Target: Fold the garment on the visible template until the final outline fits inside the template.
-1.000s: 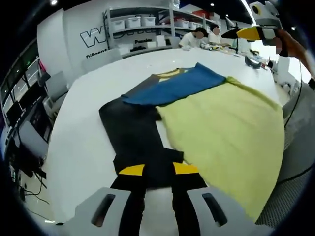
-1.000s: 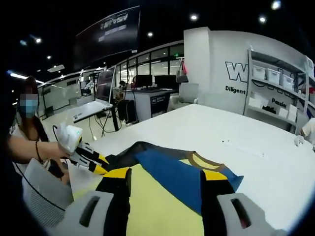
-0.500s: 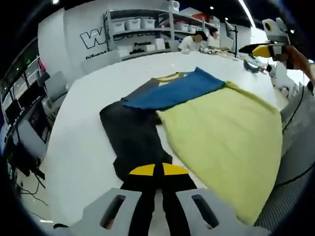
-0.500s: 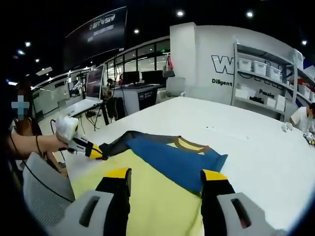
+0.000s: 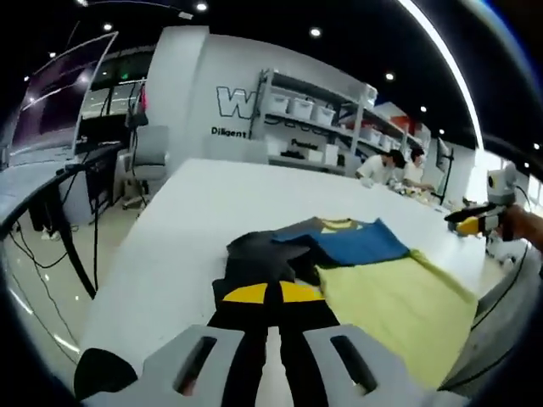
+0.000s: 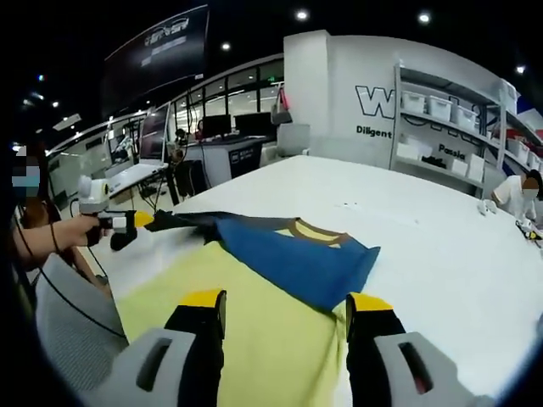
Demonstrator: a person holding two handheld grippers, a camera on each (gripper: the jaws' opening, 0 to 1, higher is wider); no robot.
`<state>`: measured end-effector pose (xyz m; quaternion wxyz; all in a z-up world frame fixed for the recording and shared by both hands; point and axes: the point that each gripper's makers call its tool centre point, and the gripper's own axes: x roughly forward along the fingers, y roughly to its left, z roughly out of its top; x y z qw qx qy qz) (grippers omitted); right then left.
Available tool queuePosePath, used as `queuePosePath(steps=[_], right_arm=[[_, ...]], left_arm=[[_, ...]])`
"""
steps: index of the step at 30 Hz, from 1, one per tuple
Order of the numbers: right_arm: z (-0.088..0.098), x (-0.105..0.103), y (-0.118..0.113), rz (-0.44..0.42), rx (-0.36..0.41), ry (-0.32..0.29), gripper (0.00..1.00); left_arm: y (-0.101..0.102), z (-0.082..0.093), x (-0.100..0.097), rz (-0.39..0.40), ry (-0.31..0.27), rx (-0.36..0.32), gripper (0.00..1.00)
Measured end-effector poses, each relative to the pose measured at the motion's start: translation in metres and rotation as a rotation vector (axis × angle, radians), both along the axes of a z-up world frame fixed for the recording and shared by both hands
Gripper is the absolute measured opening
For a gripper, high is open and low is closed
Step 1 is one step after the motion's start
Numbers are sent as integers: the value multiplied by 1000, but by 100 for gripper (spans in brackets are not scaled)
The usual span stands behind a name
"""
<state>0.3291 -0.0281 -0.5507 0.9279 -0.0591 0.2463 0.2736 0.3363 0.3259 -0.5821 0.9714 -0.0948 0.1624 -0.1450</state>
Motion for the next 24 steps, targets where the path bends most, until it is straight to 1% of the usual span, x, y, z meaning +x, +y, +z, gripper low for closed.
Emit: queuePosePath(steps=[2, 4, 6, 7, 9, 12, 15, 18, 20, 21, 22, 23, 24], right_arm=[[0, 0, -3, -7, -2, -2, 55], [0, -1, -5, -11, -4, -1, 55], [0, -1, -7, -16, -10, 0, 55], [-1, -2, -8, -19, -12, -2, 55], [-2, -3, -11, -26, -10, 1, 55], [-3, -6, -14, -33, -13, 8, 55], [-3, -8, -16, -39, -16, 7, 55], [0, -8, -19, -52, -6, -2, 55], [0, -9, -19, -54, -3, -7, 55], [1, -10, -19, -54, -3, -9, 55], [1, -10, -20, -55, -3, -11, 55], [0, -10, -21, -57, -2, -9, 55], [0, -11, -21, -60, 2, -8, 55]], left_arm=[[6, 7, 1, 25, -28, -16, 1], [13, 10, 1, 53, -26, -30, 1], [17, 13, 3, 72, -38, -35, 1], [21, 14, 4, 84, -40, -51, 1], [27, 17, 5, 113, -30, -69, 1], [36, 29, 8, 147, -60, -85, 1], [42, 36, 10, 162, -75, -87, 1], [47, 44, 12, 182, -96, -110, 1], [48, 46, 14, 186, -99, -102, 0], [51, 47, 14, 202, -106, -100, 0], [52, 52, 15, 216, -119, -129, 0], [54, 55, 16, 219, -129, -132, 0], [57, 54, 17, 222, -131, -125, 0]])
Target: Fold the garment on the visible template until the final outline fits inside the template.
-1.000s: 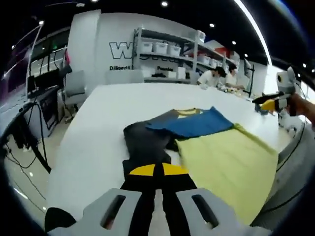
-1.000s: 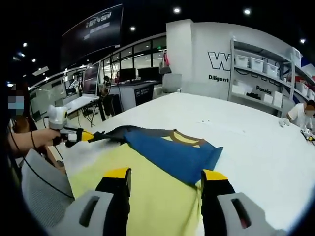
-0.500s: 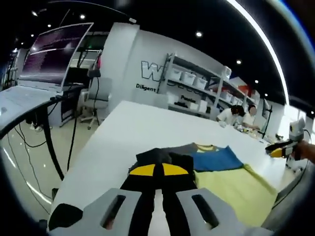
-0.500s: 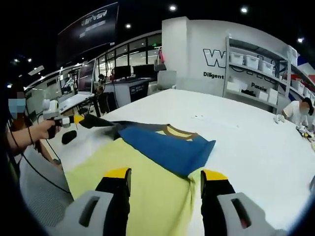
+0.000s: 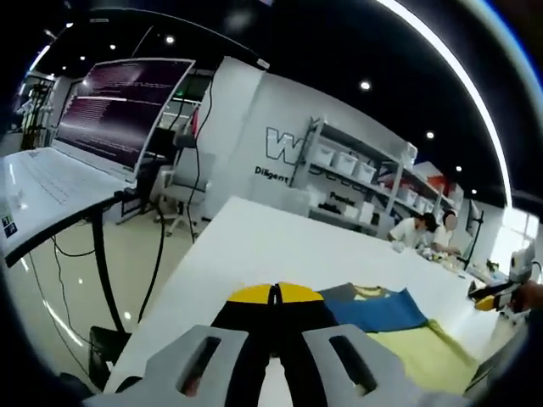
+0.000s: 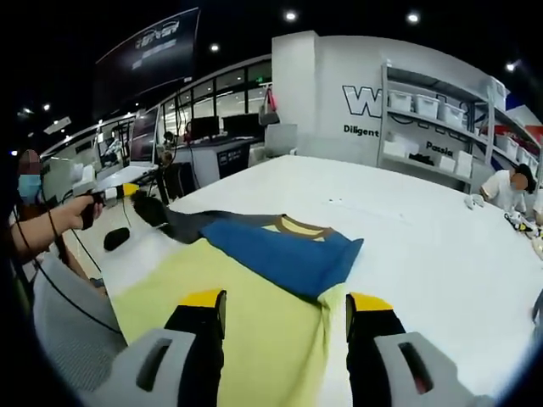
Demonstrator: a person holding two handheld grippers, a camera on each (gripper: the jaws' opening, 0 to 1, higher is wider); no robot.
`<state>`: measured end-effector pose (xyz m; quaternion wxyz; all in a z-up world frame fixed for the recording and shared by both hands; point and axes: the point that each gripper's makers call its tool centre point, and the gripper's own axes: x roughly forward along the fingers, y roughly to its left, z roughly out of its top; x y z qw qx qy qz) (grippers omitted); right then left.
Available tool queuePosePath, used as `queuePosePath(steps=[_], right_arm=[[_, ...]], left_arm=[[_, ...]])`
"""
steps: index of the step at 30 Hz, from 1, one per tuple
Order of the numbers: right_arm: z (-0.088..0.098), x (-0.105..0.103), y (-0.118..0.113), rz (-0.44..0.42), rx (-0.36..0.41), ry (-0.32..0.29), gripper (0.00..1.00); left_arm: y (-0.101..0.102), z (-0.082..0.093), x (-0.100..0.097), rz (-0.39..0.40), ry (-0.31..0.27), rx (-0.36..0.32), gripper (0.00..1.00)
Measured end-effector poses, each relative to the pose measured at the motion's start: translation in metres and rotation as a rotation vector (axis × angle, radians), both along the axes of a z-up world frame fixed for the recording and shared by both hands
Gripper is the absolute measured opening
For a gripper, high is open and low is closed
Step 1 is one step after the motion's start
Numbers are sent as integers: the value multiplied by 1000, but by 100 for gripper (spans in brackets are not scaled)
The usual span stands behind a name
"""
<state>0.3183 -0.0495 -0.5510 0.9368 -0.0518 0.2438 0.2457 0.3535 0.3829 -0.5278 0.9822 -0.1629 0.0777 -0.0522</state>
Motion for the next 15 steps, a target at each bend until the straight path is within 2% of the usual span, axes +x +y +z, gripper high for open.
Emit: queuePosePath(steps=[6, 11, 15], right_arm=[[-1, 1, -2, -5, 4, -3, 55], [-4, 1, -2, -9, 21, -3, 55], [-10, 0, 3, 7, 27, 11, 55]], left_arm=[[1, -10, 6, -22, 27, 11, 0], [-11, -16, 1, -23, 62, 23, 0], [-14, -27, -7, -10, 115, 57, 0]])
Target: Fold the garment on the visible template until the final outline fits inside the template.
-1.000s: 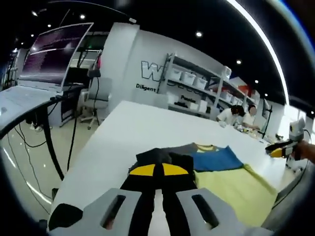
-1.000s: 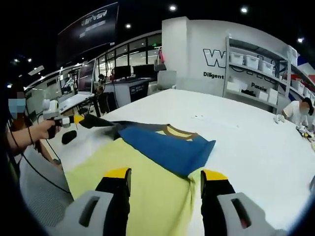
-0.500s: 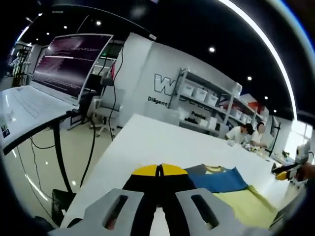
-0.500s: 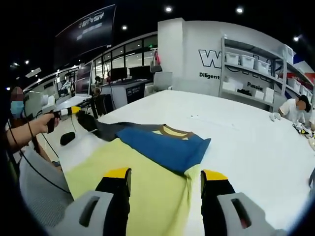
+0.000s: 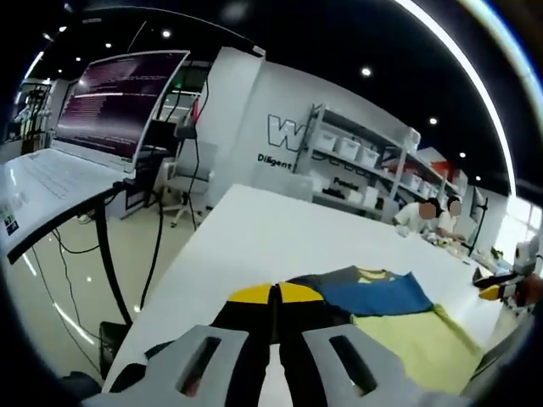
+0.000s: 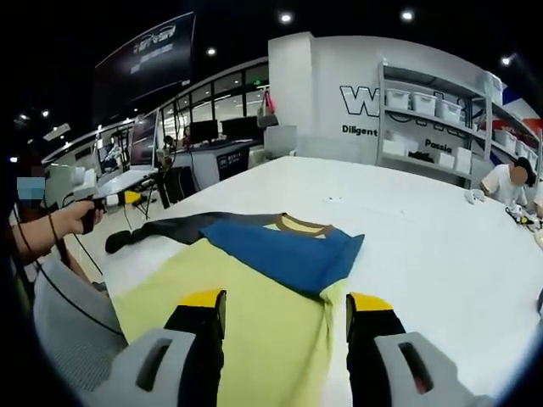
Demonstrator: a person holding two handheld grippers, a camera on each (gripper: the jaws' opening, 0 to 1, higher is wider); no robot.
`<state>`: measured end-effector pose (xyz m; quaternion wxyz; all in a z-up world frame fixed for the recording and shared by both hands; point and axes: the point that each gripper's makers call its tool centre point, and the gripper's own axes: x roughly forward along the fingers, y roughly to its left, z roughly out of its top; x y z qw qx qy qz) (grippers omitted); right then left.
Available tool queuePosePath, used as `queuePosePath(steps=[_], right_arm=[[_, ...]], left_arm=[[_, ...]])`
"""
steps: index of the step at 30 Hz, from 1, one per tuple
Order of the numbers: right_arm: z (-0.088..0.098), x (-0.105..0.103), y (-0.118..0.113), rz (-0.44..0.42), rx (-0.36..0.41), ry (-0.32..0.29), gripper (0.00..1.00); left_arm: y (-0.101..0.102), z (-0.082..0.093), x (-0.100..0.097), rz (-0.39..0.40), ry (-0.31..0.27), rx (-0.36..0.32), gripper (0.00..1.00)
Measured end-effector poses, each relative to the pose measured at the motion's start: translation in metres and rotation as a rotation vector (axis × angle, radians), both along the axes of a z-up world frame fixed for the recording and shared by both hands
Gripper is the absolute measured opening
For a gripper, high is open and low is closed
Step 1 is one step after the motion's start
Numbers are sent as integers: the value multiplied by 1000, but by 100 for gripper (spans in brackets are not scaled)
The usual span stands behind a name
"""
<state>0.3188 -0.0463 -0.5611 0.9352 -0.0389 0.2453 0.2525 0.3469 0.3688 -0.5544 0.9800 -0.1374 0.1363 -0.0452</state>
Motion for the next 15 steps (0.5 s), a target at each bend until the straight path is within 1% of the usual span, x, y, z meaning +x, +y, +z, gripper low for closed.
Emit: queuePosePath(steps=[2, 3, 4, 5, 6, 7, 8, 9, 10, 12, 14, 15], right_arm=[[-3, 0, 2, 8, -5, 6, 55], [-4, -1, 2, 12, -7, 9, 55], [-4, -1, 3, 13, -7, 12, 55], [-5, -1, 3, 16, -8, 14, 55], [-5, -2, 4, 21, -9, 15, 55], [-6, -2, 4, 24, -11, 17, 55], [-7, -2, 4, 27, -15, 20, 55], [-7, -2, 4, 28, -15, 21, 55], [-9, -3, 4, 28, -15, 27, 55], [-10, -3, 4, 29, -16, 32, 55], [-12, -4, 4, 31, -18, 35, 55], [-12, -4, 5, 32, -18, 37, 55]], left_arm=[[0, -4, -3, 7, 15, 12, 0], [5, -6, -5, 23, 24, 39, 0], [9, -12, -8, 23, 57, 102, 0], [11, -20, -12, 30, 109, 120, 0], [14, -26, -15, 49, 149, 138, 0], [20, -37, -21, 83, 218, 141, 0], [28, -43, -24, 131, 250, 148, 0], [33, -44, -25, 136, 245, 174, 1], [36, -44, -25, 144, 223, 203, 3], [37, -50, -27, 139, 245, 216, 10], [42, -63, -30, 122, 299, 303, 13], [42, -67, -31, 113, 319, 312, 14]])
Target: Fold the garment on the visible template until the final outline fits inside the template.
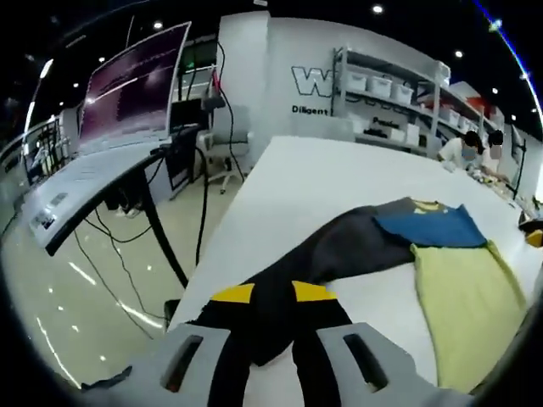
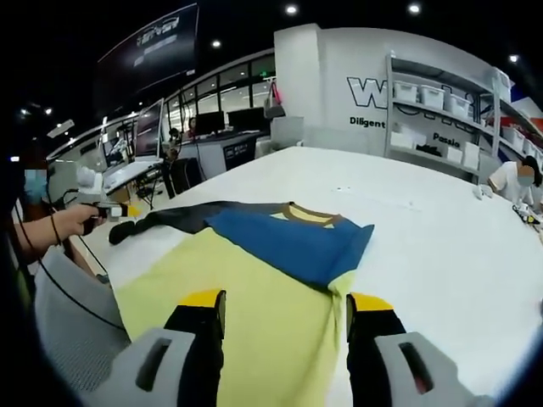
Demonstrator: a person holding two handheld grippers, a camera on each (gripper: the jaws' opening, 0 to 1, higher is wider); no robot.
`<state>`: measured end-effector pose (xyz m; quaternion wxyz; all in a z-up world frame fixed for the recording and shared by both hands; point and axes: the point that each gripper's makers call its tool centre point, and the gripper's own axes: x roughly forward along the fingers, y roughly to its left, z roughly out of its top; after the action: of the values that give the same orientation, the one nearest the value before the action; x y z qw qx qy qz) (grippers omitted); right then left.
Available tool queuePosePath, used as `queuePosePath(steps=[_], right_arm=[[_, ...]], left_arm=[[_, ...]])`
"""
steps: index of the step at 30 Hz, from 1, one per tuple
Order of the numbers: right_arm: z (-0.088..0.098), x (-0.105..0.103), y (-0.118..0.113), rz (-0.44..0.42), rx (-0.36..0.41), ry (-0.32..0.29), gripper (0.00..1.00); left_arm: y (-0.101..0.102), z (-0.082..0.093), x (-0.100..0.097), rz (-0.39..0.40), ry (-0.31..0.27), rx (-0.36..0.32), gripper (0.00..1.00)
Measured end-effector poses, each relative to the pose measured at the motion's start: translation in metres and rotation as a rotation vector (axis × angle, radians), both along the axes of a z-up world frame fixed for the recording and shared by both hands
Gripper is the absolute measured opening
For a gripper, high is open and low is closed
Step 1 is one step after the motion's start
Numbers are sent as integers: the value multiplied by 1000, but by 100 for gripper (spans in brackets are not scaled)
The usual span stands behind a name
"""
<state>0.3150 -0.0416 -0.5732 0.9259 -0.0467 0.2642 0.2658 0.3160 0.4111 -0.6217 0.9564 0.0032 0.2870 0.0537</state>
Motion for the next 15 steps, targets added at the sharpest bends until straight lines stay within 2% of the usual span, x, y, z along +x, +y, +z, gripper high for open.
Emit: queuePosePath(steps=[3, 4, 7, 15], right_arm=[[0, 0, 0, -2, 0, 2, 55], [0, 0, 0, -4, 0, 3, 55], [-2, 0, -1, -6, -1, 7, 55], [-2, -3, -3, -19, -5, 9, 56]], left_arm=[[1, -7, 3, -3, 27, 18, 18], [2, -10, 4, -20, 49, 46, 20], [3, -16, 9, -2, 66, 25, 20], [5, -32, 15, 2, 120, 37, 21]])
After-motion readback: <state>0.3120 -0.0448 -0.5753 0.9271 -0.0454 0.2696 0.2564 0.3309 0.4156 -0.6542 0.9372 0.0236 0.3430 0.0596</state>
